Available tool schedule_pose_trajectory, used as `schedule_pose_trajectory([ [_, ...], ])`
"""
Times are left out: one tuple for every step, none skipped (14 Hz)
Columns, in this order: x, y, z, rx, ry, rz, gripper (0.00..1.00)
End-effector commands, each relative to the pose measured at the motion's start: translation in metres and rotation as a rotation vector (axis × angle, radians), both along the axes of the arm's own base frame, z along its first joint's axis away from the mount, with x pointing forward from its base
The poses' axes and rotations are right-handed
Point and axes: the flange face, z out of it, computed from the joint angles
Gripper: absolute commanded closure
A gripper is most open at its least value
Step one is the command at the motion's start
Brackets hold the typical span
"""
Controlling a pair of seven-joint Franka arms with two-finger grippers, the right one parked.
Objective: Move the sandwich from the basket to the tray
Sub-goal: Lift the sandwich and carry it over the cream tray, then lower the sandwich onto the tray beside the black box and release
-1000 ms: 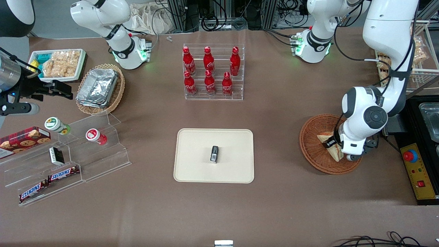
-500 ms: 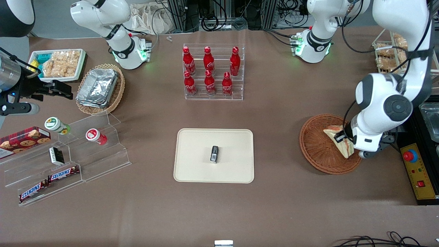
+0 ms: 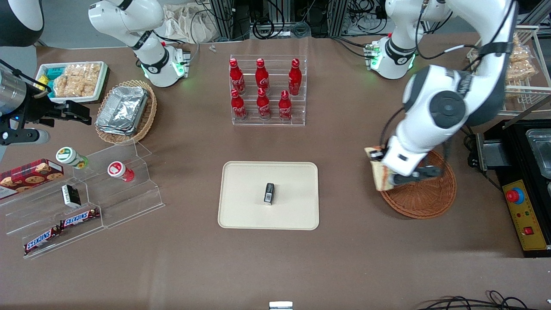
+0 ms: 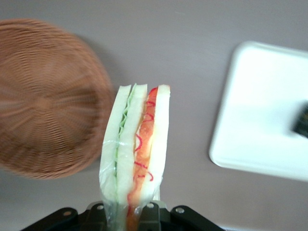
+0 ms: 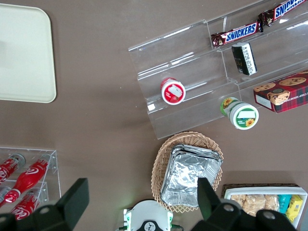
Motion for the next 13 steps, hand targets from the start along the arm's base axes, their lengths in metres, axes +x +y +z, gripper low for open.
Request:
schedule_pose_trajectory([
  [0.013,-0.066,-0.017,-0.088,0.001,-0.131,1.00],
  [0.010,-0.093,-0.025,-0.108,-0.019,-0.152,1.00],
  [0.005,-0.113,-0.039,-0.120,-0.029,-0.161,1.00],
  [0.006,-0.123,-0.058,-0.120,-0.041,-0.163,1.00],
  [0.009,-0.130,-0.080,-0.120,-0.053,-0.162,1.00],
  [0.009,-0.140,-0.099,-0.121,-0.070,-0.165,1.00],
  [0.012,-0.143,-0.116,-0.123,-0.086,-0.171,1.00],
  [0.012,-0.147,-0.134,-0.118,-0.096,-0.190,1.00],
  [0.014,-0.150,-0.148,-0.114,-0.110,-0.208,1.00],
  [0.017,-0.153,-0.160,-0.108,-0.123,-0.227,1.00],
  [0.016,-0.154,-0.170,-0.097,-0.126,-0.243,0.97],
  [0.016,-0.154,-0.182,-0.082,-0.122,-0.258,0.88],
  [0.018,-0.156,-0.186,-0.068,-0.134,-0.278,0.58],
])
